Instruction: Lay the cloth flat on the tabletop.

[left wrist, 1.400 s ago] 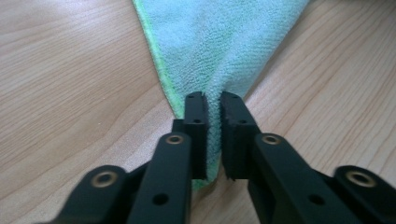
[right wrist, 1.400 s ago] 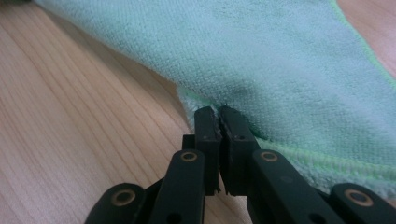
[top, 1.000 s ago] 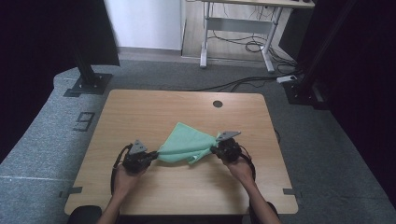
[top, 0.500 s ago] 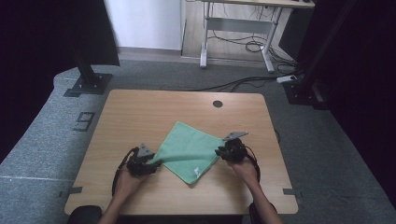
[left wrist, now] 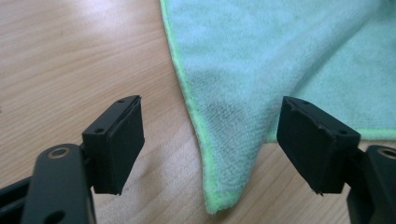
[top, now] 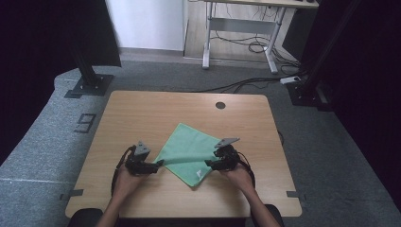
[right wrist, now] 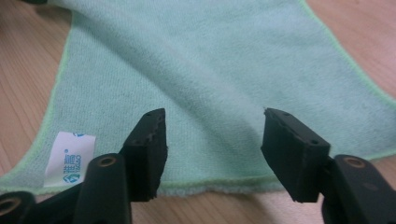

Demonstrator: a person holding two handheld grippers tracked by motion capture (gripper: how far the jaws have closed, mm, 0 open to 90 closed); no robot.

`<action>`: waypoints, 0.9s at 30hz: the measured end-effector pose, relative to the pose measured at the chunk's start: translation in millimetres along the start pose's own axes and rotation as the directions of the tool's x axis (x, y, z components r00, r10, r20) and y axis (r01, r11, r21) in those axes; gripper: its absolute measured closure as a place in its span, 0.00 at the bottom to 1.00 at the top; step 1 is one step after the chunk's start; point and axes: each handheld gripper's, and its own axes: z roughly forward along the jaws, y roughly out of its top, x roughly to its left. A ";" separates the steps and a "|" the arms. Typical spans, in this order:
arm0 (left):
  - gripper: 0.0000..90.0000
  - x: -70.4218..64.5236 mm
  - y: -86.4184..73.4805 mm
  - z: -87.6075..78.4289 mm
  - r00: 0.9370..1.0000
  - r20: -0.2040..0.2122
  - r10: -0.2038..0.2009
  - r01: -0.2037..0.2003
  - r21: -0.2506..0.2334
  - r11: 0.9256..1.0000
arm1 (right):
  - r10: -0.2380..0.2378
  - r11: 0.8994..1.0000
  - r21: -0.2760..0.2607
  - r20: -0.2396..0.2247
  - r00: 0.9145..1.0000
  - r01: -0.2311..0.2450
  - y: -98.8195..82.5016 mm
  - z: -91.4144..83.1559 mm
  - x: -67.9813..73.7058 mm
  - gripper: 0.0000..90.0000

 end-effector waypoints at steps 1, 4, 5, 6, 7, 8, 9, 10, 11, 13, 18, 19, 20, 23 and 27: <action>0.25 1.2 1.5 -0.4 1.000 0.003 -0.001 0.001 -0.002 1.000 | 0.000 1.000 0.004 0.004 1.000 0.000 -1.4 1.4 1.1 0.42; 0.24 4.7 7.0 0.1 1.000 0.002 -0.006 0.006 -0.010 1.000 | 0.004 1.000 0.015 0.016 1.000 -0.004 -5.1 3.9 3.8 0.38; 0.24 5.5 8.5 0.6 1.000 0.002 -0.006 0.006 -0.010 1.000 | 0.008 1.000 0.017 0.019 1.000 -0.009 -6.6 4.6 4.4 0.38; 0.24 6.5 10.2 1.7 1.000 0.001 -0.007 0.007 -0.008 1.000 | 0.012 1.000 0.017 0.022 1.000 -0.013 -7.7 5.2 4.9 0.37; 0.24 7.8 11.6 3.3 1.000 0.001 -0.006 0.006 -0.006 1.000 | 0.014 1.000 0.020 0.026 1.000 -0.014 -9.1 5.5 5.2 0.36; 0.24 9.6 13.0 5.7 1.000 -0.001 -0.006 0.006 0.000 1.000 | 0.017 1.000 0.023 0.032 0.999 -0.018 -10.4 5.9 6.0 0.36; 0.24 10.7 13.7 7.3 1.000 -0.005 -0.008 0.008 0.003 1.000 | 0.015 1.000 0.022 0.041 0.999 -0.016 -11.9 6.5 6.6 0.35; 0.24 12.7 14.5 10.2 1.000 -0.008 -0.014 0.015 0.005 1.000 | 0.016 1.000 0.024 0.043 0.999 -0.017 -12.6 6.7 7.2 0.34; 0.24 13.9 14.9 11.9 1.000 -0.009 -0.020 0.021 0.007 1.000 | 0.019 0.999 0.024 0.050 0.999 -0.020 -13.8 7.1 8.4 0.34; 0.24 17.2 15.6 17.5 1.000 -0.018 -0.025 0.026 0.015 1.000 | 0.017 1.000 0.021 0.054 0.998 -0.018 -15.1 7.9 10.1 0.32; 0.25 21.3 15.1 31.8 0.999 -0.036 -0.022 0.024 0.056 0.998 | -0.014 0.999 0.043 0.081 0.997 0.010 -17.6 11.5 15.7 0.31; 0.25 21.3 14.7 34.0 0.999 -0.039 -0.018 0.021 0.063 0.998 | -0.019 0.999 0.049 0.089 0.996 0.015 -18.3 12.6 17.1 0.30; 0.25 20.9 13.9 37.3 0.999 -0.049 -0.006 0.010 0.078 0.997 | -0.026 0.998 0.052 0.091 0.996 0.021 -18.8 13.0 17.5 0.30; 0.24 21.1 11.4 41.1 0.998 -0.051 -0.021 0.025 0.078 0.997 | -0.037 0.998 0.052 0.104 0.994 0.032 -20.5 12.6 19.0 0.30; 0.23 21.1 11.1 39.8 0.997 -0.069 -0.020 0.026 0.081 0.996 | -0.047 0.998 0.055 0.125 0.991 0.041 -23.1 9.5 19.0 0.29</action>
